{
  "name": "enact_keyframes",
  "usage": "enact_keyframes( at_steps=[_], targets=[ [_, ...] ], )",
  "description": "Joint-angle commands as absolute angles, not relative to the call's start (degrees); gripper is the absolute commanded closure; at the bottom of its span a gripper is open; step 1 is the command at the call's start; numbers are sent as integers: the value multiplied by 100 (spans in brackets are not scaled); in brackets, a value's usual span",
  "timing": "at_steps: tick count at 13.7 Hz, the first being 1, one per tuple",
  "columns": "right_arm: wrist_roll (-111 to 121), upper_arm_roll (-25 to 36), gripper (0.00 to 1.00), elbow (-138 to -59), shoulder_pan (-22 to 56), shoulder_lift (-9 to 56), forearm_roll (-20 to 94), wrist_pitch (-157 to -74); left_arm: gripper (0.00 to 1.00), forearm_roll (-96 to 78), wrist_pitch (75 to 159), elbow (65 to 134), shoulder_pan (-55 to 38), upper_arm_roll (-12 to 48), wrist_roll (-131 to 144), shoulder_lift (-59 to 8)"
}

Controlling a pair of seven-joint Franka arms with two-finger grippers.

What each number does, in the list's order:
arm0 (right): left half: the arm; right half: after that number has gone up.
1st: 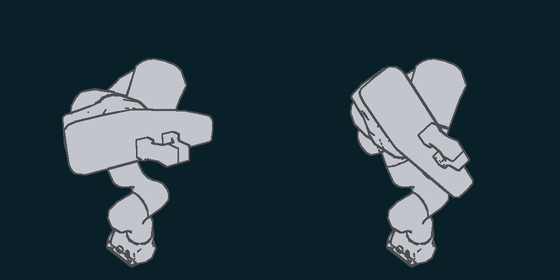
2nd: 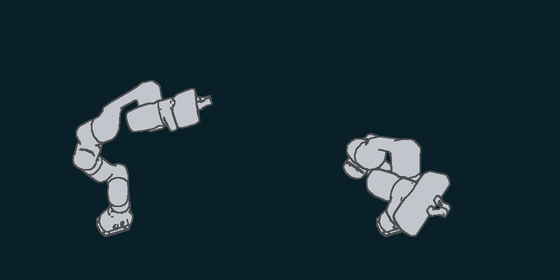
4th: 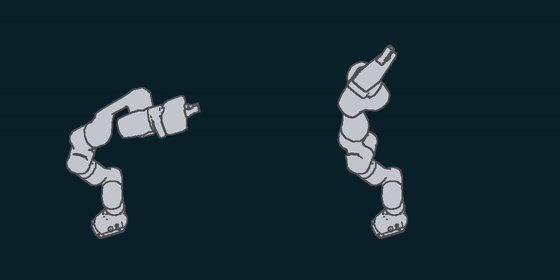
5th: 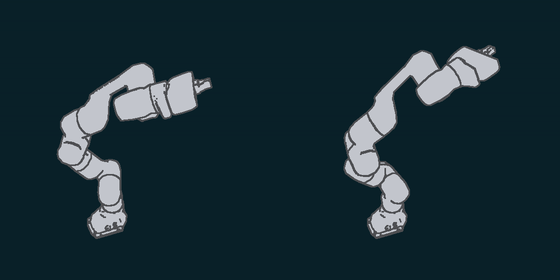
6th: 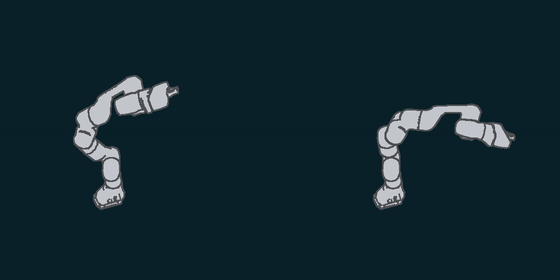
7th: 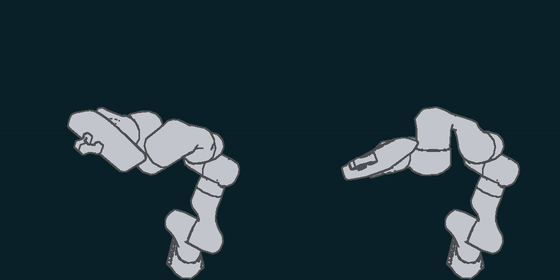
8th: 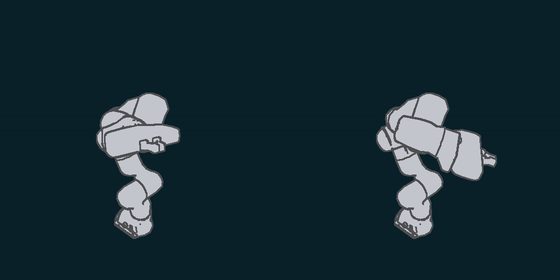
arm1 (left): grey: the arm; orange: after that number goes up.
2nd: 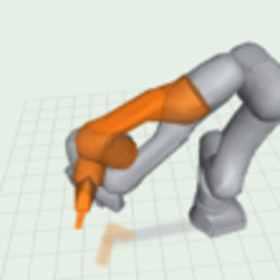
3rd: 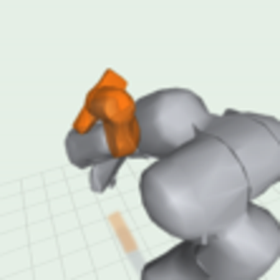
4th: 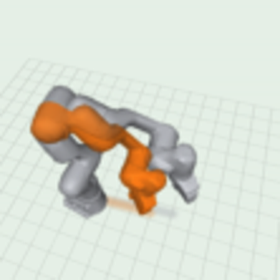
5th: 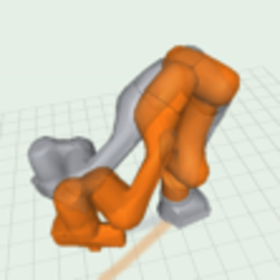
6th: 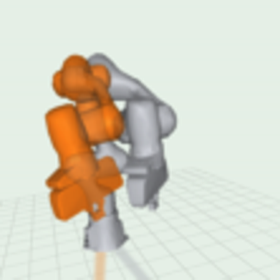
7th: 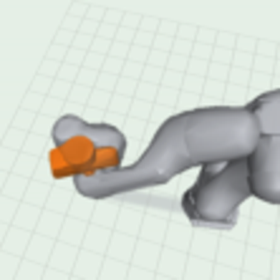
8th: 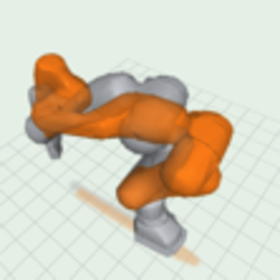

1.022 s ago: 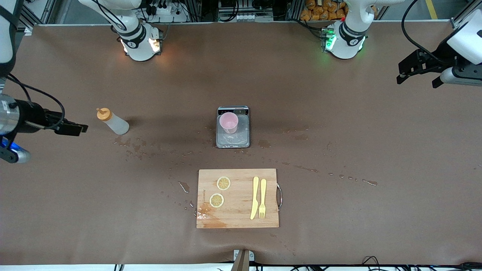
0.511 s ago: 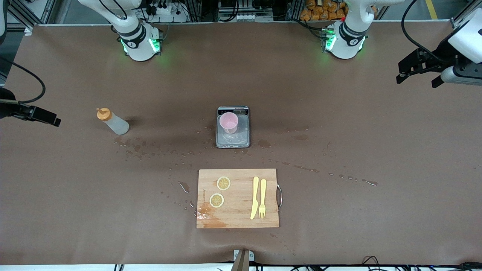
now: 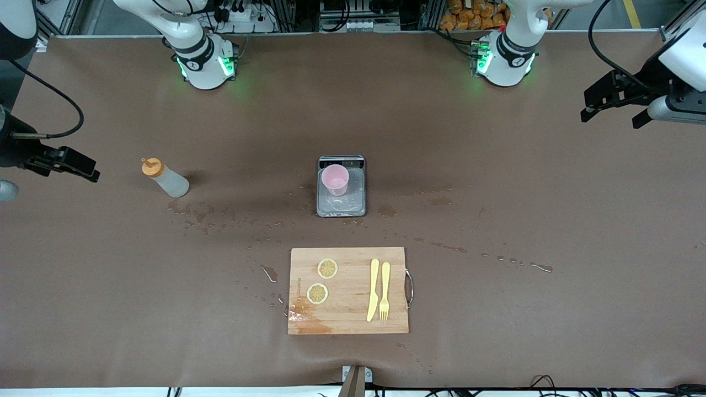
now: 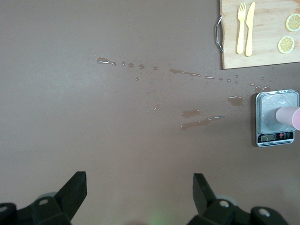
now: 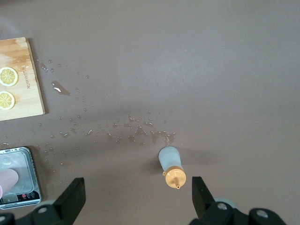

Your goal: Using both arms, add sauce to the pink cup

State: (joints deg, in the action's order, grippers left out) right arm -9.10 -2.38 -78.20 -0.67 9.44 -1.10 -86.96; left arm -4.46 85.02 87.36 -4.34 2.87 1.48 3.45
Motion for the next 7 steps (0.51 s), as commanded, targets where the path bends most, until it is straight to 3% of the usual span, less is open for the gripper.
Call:
enact_keyframes(
  at_steps=[1, 7],
  targets=[
    [-800, 17, 0, -8173, 201, 730, -220, -8929, 0, -325, 8490, 8675, -422, 343, 141, 352],
    [-220, 150, 0, -8647, 18, 475, -141, -9342, 0, 115, 8499, 8675, -527, 466, -8, 343]
  ],
)
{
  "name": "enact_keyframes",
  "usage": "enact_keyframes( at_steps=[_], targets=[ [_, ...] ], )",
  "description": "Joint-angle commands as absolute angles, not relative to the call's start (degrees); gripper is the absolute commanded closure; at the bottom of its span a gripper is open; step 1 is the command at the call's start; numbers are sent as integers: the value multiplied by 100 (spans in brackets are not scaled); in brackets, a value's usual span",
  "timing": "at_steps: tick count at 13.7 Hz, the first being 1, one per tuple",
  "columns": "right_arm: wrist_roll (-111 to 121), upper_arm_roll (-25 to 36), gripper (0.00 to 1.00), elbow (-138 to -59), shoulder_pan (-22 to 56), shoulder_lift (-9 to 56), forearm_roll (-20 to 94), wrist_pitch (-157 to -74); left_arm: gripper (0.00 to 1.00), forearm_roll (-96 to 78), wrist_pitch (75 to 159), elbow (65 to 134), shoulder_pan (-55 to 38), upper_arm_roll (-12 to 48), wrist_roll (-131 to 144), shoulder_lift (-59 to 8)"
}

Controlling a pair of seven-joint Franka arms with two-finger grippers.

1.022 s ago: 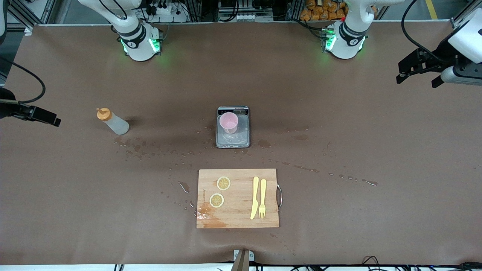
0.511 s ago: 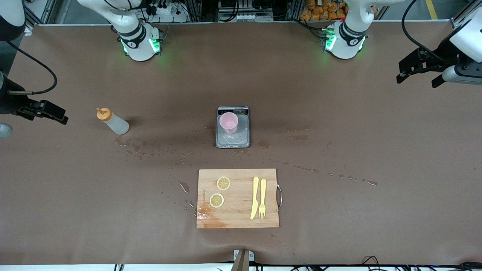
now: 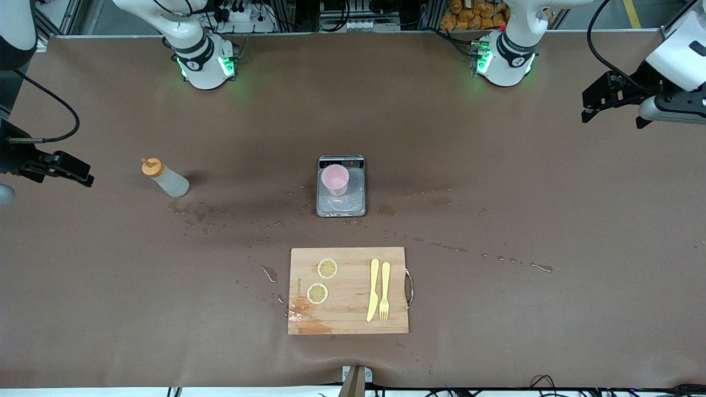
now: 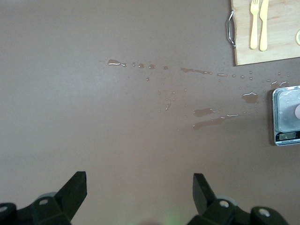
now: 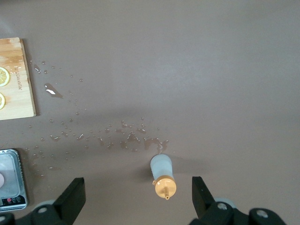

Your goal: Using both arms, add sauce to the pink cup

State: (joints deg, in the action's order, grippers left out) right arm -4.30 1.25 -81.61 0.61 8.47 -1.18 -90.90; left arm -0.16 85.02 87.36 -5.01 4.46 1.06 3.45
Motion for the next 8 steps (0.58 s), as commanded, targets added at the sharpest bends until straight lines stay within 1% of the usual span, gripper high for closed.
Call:
enact_keyframes(
  at_steps=[1, 5, 8],
  targets=[
    [-211, 141, 0, -8831, 0, 379, -141, -9491, 0, 79, 8499, 8666, -527, 466, -9, 343],
    [-202, 149, 0, -9035, -17, 246, -132, -9676, 0, 35, 8525, 8666, -527, 466, -9, 343],
    [78, 123, 0, -9044, -245, 264, -88, -9685, 0, 26, 8525, 8666, -519, 466, -9, 343]
  ],
)
